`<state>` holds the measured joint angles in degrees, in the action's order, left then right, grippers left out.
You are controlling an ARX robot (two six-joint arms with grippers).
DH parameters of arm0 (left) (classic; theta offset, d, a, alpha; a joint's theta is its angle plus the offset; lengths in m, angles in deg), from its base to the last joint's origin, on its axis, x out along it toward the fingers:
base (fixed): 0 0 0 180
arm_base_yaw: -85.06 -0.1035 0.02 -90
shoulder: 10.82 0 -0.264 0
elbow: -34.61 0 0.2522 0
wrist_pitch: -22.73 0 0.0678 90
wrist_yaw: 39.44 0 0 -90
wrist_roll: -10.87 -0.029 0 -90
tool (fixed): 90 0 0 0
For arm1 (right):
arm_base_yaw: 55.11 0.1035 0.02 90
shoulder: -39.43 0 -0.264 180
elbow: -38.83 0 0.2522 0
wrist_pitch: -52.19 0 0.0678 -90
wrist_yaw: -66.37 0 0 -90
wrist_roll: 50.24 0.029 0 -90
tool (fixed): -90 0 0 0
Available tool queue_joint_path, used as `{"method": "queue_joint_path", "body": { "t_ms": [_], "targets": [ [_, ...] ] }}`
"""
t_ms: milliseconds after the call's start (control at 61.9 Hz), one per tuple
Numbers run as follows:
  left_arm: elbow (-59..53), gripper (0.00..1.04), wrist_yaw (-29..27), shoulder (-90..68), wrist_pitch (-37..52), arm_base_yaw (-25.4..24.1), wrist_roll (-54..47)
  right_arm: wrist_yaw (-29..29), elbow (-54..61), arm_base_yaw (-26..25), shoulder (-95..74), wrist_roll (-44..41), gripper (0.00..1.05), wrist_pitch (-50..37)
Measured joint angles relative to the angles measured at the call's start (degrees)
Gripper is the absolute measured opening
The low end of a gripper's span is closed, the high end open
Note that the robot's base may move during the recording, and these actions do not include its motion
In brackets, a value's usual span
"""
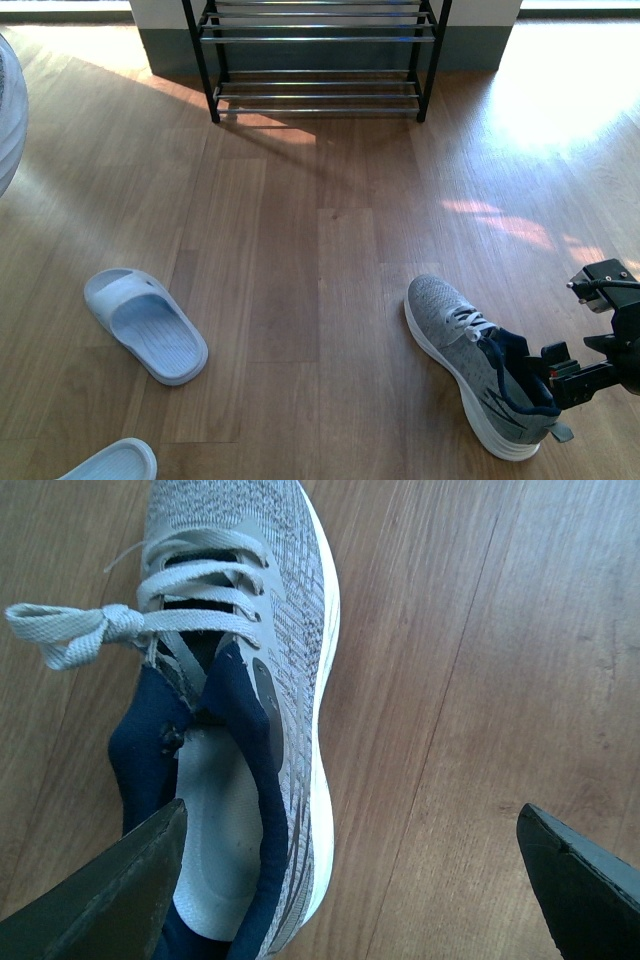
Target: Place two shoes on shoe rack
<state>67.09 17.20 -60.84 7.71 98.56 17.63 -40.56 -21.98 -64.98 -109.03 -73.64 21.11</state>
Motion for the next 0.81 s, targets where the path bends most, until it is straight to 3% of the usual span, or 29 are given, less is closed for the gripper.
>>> {"method": "queue_joint_path", "body": {
  "t_ms": [517, 808],
  "targets": [
    [0.0, 0.02, 0.0, 0.0, 0.0, 0.0, 0.0, 2.6, -7.7, 0.7, -8.4, 1.7, 0.95, -0.1],
    [0.0, 0.02, 0.0, 0.0, 0.0, 0.0, 0.0, 4.3, -10.2, 2.8, -10.6, 4.4, 0.54, -0.4]
  ]
}}
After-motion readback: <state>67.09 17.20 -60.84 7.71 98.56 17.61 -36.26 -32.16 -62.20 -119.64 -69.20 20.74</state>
